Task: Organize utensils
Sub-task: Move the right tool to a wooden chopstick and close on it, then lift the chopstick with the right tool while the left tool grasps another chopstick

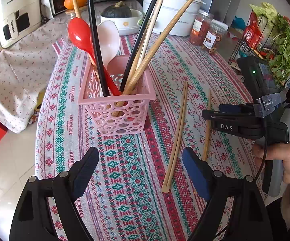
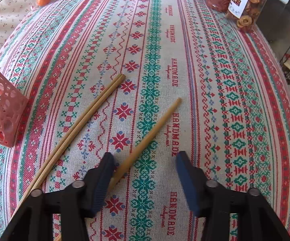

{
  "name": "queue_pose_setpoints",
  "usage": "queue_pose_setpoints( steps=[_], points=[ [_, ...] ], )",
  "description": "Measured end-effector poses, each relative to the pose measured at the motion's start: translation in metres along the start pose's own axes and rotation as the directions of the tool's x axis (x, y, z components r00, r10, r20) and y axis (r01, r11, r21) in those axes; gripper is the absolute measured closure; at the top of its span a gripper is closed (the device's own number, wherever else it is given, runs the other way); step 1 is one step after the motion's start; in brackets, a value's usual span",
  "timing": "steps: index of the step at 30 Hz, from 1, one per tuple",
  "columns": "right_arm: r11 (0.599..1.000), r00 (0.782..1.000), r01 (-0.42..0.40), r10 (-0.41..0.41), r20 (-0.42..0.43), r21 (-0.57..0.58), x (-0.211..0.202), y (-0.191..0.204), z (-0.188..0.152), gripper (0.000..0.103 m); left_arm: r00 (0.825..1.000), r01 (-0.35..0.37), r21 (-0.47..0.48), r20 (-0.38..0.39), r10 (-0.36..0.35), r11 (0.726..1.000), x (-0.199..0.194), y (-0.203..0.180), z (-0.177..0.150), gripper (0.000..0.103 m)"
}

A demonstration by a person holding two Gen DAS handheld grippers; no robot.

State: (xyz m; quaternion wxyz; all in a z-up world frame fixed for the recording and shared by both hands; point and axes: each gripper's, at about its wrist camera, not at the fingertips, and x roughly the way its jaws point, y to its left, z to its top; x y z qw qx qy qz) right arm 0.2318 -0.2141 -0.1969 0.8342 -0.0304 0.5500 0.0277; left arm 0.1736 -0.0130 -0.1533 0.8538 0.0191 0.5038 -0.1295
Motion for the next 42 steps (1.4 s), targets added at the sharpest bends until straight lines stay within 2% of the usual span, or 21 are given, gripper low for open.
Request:
queue_pose_setpoints(
  steps=[1, 2, 8, 15, 21, 24, 26, 29, 33, 38, 39, 40, 41, 42],
  points=[
    [1.0, 1.0, -0.006, 0.006, -0.003, -0.002, 0.0, 0.0, 0.0, 0.08, 1.0, 0.001, 0.003, -0.002, -0.001, 1.0, 0.001, -0.002, 0.0, 0.016],
    [1.0, 1.0, -0.012, 0.012, -0.007, -0.001, -0.001, -0.002, -0.001, 0.084, 1.0, 0.002, 0.007, -0.004, -0.002, 1.0, 0.002, -0.005, 0.0, 0.016],
    [0.997, 0.998, -0.055, 0.057, -0.031, 0.061, -0.007, -0.025, -0.008, 0.094, 1.0, 0.013, 0.043, -0.024, -0.012, 0.999, 0.009, -0.029, -0.001, 0.016],
    [0.988, 0.996, -0.079, 0.084, -0.03, 0.132, -0.021, -0.062, -0.018, 0.097, 0.997, 0.04, 0.15, -0.075, -0.029, 0.988, 0.028, -0.075, 0.0, 0.016],
    [0.972, 0.992, -0.127, 0.128, 0.007, 0.2, -0.037, -0.092, -0.023, 0.097, 0.993, 0.005, 0.23, -0.114, 0.022, 0.973, 0.063, -0.106, 0.019, 0.017],
    [0.964, 0.988, -0.151, 0.151, 0.018, 0.217, -0.042, -0.101, -0.027, 0.097, 0.992, -0.01, 0.227, -0.121, 0.039, 0.974, 0.079, -0.112, 0.033, 0.029],
    [0.961, 0.986, -0.164, 0.163, 0.023, 0.223, -0.044, -0.106, -0.029, 0.097, 0.99, -0.025, 0.21, -0.128, 0.053, 0.977, 0.091, -0.111, 0.045, 0.041],
    [0.956, 0.983, -0.183, 0.181, 0.03, 0.229, -0.043, -0.106, -0.026, 0.097, 0.987, -0.053, 0.187, -0.138, 0.079, 0.981, 0.105, -0.108, 0.061, 0.05],
    [0.952, 0.979, -0.203, 0.2, 0.037, 0.228, -0.044, -0.106, -0.022, 0.097, 0.983, -0.076, 0.183, -0.15, 0.104, 0.98, 0.119, -0.107, 0.074, 0.058],
    [0.954, 0.978, -0.21, 0.208, 0.032, 0.215, -0.044, -0.1, -0.022, 0.097, 0.985, -0.022, 0.105, -0.168, 0.039, 0.994, 0.125, -0.099, 0.081, 0.071],
    [0.954, 0.978, -0.209, 0.207, 0.031, 0.214, -0.044, -0.1, -0.021, 0.097, 0.985, -0.025, 0.121, -0.167, 0.046, 0.992, 0.125, -0.1, 0.081, 0.074],
    [0.954, 0.978, -0.208, 0.206, 0.032, 0.215, -0.044, -0.1, -0.021, 0.097, 0.985, -0.023, 0.142, -0.167, 0.046, 0.99, 0.125, -0.103, 0.08, 0.085],
    [0.954, 0.978, -0.207, 0.205, 0.034, 0.217, -0.044, -0.099, -0.021, 0.097, 0.984, -0.021, 0.159, -0.172, 0.049, 0.987, 0.124, -0.106, 0.078, 0.091],
    [0.953, 0.978, -0.207, 0.204, 0.036, 0.22, -0.045, -0.099, -0.021, 0.097, 0.982, -0.033, 0.175, -0.175, 0.064, 0.984, 0.123, -0.109, 0.076, 0.092]
  ],
)
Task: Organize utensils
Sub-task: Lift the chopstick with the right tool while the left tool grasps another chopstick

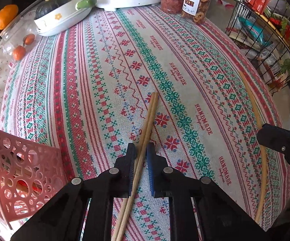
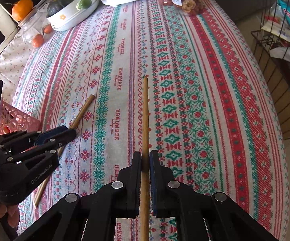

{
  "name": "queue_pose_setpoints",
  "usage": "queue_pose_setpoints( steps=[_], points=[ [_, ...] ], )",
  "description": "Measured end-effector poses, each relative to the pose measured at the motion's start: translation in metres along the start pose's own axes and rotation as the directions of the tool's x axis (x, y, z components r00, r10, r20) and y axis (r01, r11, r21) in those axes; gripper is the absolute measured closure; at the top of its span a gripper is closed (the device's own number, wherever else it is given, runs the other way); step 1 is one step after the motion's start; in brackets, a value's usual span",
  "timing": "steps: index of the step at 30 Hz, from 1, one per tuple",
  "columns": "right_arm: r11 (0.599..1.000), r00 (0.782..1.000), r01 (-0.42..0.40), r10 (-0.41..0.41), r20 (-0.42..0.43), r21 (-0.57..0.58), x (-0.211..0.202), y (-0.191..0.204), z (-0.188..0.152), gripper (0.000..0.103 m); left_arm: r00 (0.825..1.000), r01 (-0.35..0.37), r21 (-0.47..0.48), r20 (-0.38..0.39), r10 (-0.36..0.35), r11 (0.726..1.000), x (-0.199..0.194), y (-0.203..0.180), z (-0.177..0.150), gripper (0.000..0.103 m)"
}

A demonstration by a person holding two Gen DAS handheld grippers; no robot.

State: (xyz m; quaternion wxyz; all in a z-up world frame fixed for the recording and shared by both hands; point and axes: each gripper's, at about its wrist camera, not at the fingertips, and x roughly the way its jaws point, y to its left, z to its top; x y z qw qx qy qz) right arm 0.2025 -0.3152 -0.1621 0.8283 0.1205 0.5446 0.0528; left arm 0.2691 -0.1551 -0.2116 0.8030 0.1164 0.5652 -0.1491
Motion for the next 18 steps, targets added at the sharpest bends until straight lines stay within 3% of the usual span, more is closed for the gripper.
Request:
queue_pose_setpoints(
  steps=[5, 10, 18],
  points=[
    [1.0, 1.0, -0.003, 0.003, 0.024, 0.007, -0.008, 0.005, -0.004, 0.097, 1.0, 0.018, -0.003, 0.006, -0.018, 1.0, -0.012, -0.003, -0.017, 0.094],
    [1.0, 0.998, -0.004, 0.004, 0.059, -0.001, -0.021, 0.013, -0.009, 0.097, 0.995, 0.029, 0.029, 0.093, -0.032, 0.999, -0.049, -0.004, -0.04, 0.094],
    [0.999, 0.986, 0.001, 0.007, 0.168, -0.042, -0.056, 0.033, -0.016, 0.097, 0.954, 0.103, 0.045, 0.28, -0.111, 0.994, -0.123, 0.016, -0.084, 0.094]
  ],
)
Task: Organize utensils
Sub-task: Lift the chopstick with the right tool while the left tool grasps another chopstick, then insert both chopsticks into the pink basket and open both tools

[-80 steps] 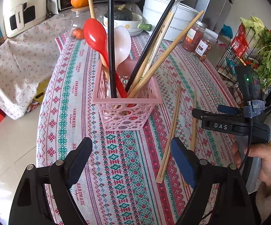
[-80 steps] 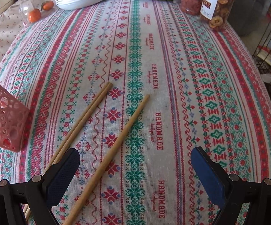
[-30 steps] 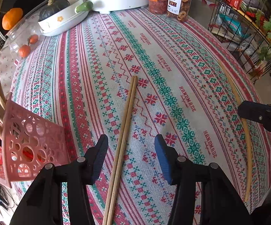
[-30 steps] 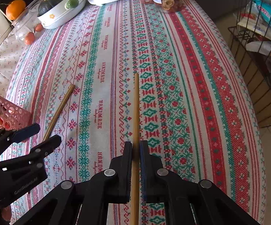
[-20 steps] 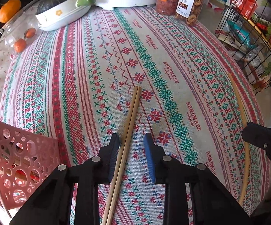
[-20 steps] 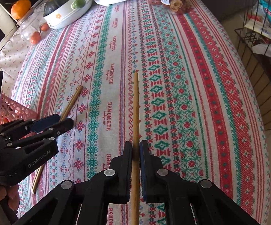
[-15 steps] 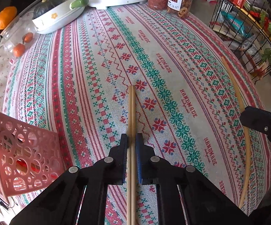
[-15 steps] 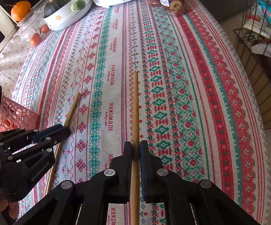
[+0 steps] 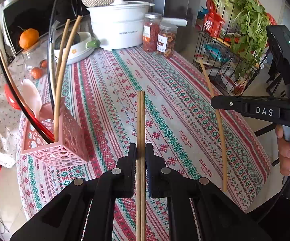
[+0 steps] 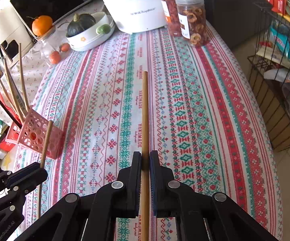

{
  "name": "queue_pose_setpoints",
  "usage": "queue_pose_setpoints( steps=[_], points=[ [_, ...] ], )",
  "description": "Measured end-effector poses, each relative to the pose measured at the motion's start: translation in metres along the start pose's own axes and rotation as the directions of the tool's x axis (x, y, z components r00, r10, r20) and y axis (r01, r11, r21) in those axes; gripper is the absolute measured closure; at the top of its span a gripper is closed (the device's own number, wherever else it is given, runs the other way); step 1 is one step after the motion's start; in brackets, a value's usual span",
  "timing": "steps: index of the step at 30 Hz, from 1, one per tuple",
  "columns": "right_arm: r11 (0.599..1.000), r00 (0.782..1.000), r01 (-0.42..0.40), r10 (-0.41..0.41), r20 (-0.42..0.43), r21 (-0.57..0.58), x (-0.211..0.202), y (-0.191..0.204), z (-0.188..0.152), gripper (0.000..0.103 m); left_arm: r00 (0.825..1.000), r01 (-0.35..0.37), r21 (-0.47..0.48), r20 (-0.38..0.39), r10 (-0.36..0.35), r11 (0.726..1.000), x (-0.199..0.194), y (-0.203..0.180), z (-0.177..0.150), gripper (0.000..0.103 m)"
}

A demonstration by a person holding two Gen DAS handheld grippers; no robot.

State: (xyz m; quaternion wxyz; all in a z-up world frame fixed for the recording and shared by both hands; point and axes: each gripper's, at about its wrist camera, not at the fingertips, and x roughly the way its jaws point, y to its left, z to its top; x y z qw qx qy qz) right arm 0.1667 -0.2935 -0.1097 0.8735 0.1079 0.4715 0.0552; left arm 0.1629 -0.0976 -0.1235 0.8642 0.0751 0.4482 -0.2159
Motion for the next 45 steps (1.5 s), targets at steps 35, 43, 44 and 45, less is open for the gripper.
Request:
queue_pose_setpoints(
  steps=[35, 43, 44, 45],
  points=[
    [0.971, 0.966, -0.144, 0.18, 0.183, -0.193, -0.025, 0.111, 0.008, 0.097, 0.563, -0.108, -0.315, 0.762, 0.319, 0.943, -0.124, 0.104, 0.018, 0.094],
    [0.974, 0.959, -0.149, 0.184, 0.214, -0.168, -0.028, 0.107, 0.017, 0.097, 0.562, -0.233, -0.3, 0.735, 0.379, 0.925, -0.079, 0.108, 0.024, 0.094],
    [0.975, 0.959, -0.148, 0.183, 0.218, -0.167, -0.028, 0.108, 0.018, 0.097, 0.563, -0.24, -0.303, 0.73, 0.387, 0.922, -0.075, 0.11, 0.023, 0.094],
    [0.975, 0.958, -0.147, 0.182, 0.222, -0.166, -0.028, 0.109, 0.019, 0.097, 0.566, -0.245, -0.304, 0.726, 0.391, 0.92, -0.071, 0.112, 0.023, 0.094]
  ],
)
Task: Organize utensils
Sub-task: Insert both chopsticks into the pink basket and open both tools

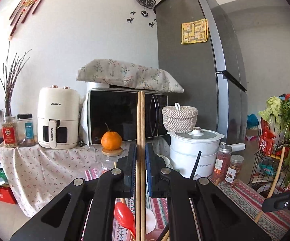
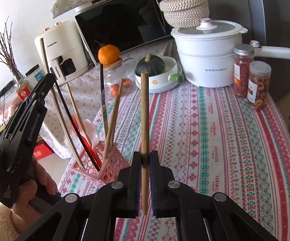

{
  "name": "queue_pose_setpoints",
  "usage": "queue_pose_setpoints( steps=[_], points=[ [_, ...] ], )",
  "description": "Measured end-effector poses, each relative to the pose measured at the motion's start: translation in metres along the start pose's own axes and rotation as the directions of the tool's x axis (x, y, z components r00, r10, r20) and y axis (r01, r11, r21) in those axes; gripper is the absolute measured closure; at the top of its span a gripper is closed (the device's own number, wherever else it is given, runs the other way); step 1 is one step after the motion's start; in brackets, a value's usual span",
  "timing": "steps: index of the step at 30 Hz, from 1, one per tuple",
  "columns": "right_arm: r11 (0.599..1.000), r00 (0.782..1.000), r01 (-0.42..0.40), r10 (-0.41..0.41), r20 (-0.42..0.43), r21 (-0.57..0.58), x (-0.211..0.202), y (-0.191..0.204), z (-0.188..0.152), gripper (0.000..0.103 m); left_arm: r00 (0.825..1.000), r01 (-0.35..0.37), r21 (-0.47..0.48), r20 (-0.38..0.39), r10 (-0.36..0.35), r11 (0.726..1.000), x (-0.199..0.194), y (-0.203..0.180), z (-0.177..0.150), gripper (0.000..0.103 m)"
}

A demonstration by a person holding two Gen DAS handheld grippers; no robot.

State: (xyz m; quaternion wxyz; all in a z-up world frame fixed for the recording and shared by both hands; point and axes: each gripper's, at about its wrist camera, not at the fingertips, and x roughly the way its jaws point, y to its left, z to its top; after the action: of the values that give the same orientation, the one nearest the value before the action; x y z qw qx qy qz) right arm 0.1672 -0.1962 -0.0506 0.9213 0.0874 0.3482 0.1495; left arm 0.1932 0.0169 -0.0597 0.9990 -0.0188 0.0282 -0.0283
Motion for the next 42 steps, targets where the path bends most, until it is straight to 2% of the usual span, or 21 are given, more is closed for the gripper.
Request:
queue_pose_setpoints(
  steps=[9, 10, 12, 13, 14, 18, 23, 25, 27, 31, 35, 38, 42],
  points=[
    [1.0, 1.0, -0.02, 0.02, 0.015, -0.015, -0.002, 0.01, 0.004, 0.097, 0.996, 0.005, -0.012, -0.093, -0.006, 1.0, 0.013, 0.005, -0.019, 0.093],
    [1.0, 1.0, -0.022, 0.022, 0.019, -0.017, -0.004, 0.011, 0.004, 0.097, 0.994, 0.011, -0.019, -0.107, -0.013, 1.0, 0.012, 0.005, -0.018, 0.089],
    [0.999, 0.999, -0.029, 0.03, 0.027, -0.015, -0.007, 0.012, 0.005, 0.097, 0.989, 0.036, -0.033, -0.141, -0.04, 0.999, 0.01, 0.006, -0.017, 0.067],
    [0.999, 0.999, -0.033, 0.034, 0.033, -0.013, -0.009, 0.013, 0.006, 0.097, 0.986, 0.047, -0.04, -0.158, -0.053, 0.998, 0.008, 0.007, -0.016, 0.05],
    [0.999, 0.998, -0.038, 0.039, 0.04, -0.012, -0.011, 0.014, 0.007, 0.097, 0.983, 0.051, -0.043, -0.174, -0.058, 0.998, 0.006, 0.007, -0.015, 0.043],
    [0.998, 0.995, -0.062, 0.063, 0.078, -0.009, -0.021, 0.021, 0.013, 0.097, 0.959, 0.077, -0.03, -0.27, -0.082, 0.997, -0.004, 0.009, -0.011, 0.039],
    [0.994, 0.983, -0.109, 0.109, 0.146, -0.014, -0.034, 0.037, 0.023, 0.097, 0.922, 0.078, -0.04, -0.376, -0.087, 0.996, -0.022, 0.022, -0.004, 0.024],
    [0.993, 0.977, -0.116, 0.119, 0.178, -0.025, -0.037, 0.047, 0.027, 0.097, 0.901, 0.063, -0.027, -0.429, -0.069, 0.998, -0.027, 0.028, -0.003, 0.019],
    [0.992, 0.97, -0.125, 0.129, 0.207, -0.032, -0.037, 0.056, 0.03, 0.097, 0.869, 0.038, -0.017, -0.493, -0.042, 0.999, -0.031, 0.034, -0.006, 0.016],
    [0.993, 0.963, -0.095, 0.108, 0.248, -0.064, -0.027, 0.074, 0.035, 0.097, 0.788, -0.005, -0.032, -0.616, -0.016, 0.999, -0.035, 0.051, -0.02, 0.016],
    [0.995, 0.962, -0.06, 0.079, 0.26, -0.08, -0.009, 0.086, 0.038, 0.097, 0.715, -0.006, -0.048, -0.699, -0.03, 0.999, -0.039, 0.064, -0.037, 0.016],
    [0.996, 0.966, -0.032, 0.053, 0.252, -0.086, 0.005, 0.092, 0.039, 0.097, 0.684, 0.006, -0.076, -0.727, -0.06, 0.997, -0.04, 0.069, -0.044, 0.016],
    [0.995, 0.967, 0.022, 0.004, 0.254, -0.101, 0.021, 0.095, 0.039, 0.097, 0.675, 0.017, -0.076, -0.735, -0.067, 0.997, -0.04, 0.071, -0.046, 0.016]
  ],
)
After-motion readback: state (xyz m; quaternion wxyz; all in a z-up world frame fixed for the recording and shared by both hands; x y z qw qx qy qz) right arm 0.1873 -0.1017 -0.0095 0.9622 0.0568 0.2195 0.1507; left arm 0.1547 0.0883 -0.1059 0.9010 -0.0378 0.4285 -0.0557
